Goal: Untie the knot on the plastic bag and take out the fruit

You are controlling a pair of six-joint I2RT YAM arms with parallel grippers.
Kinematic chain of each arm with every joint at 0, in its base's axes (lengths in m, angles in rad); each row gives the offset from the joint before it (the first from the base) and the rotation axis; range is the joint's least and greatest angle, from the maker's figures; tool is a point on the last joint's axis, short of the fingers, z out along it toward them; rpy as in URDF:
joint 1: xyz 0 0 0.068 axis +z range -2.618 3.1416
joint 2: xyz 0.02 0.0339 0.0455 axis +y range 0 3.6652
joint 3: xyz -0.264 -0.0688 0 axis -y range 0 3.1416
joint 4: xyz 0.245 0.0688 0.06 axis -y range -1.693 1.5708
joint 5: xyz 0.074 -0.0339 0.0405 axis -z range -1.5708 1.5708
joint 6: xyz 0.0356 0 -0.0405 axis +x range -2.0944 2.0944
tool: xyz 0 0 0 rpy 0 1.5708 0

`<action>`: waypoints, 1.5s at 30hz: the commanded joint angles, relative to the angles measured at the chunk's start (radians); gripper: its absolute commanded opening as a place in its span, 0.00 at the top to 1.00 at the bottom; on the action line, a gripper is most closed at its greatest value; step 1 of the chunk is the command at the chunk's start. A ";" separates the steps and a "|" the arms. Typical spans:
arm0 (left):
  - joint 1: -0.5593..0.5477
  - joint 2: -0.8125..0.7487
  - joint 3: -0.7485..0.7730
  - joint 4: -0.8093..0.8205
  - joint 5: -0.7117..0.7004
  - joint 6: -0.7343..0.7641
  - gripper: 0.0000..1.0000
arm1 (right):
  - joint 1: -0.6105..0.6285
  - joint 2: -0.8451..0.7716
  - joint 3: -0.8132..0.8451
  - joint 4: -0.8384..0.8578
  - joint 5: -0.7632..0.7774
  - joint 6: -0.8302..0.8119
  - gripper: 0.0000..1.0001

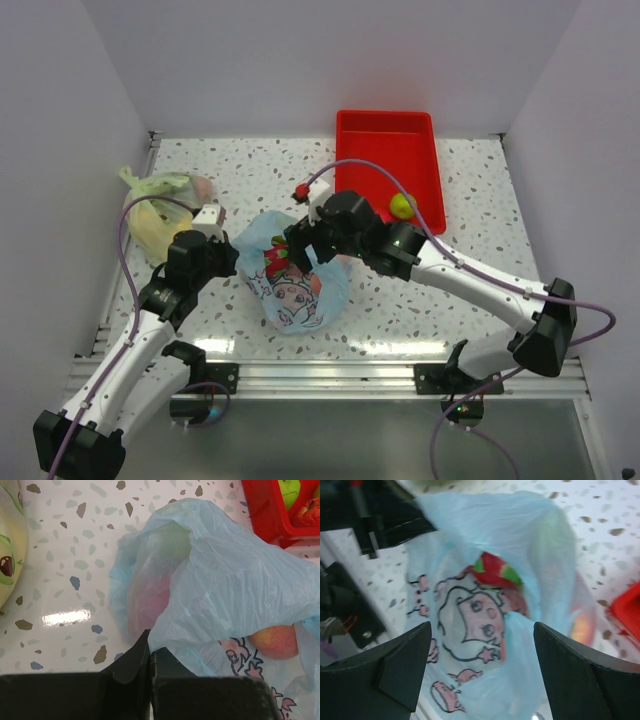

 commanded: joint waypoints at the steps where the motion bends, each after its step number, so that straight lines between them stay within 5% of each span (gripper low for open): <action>1: 0.007 -0.011 0.002 0.032 0.015 0.027 1.00 | 0.067 0.058 0.023 0.039 -0.100 0.039 0.15; 10: 0.007 -0.015 0.001 0.033 0.008 0.024 1.00 | 0.098 0.174 -0.087 0.096 -0.085 0.079 0.16; 25: 0.007 -0.017 0.001 0.032 0.018 0.026 1.00 | 0.072 0.205 -0.190 -0.002 0.171 0.042 0.18; 41: 0.005 -0.014 0.001 0.033 0.021 0.026 1.00 | 0.061 0.322 -0.248 -0.039 0.203 0.099 0.07; 45: 0.007 -0.011 0.001 0.035 0.024 0.024 1.00 | 0.063 0.291 -0.279 0.066 0.104 0.079 0.09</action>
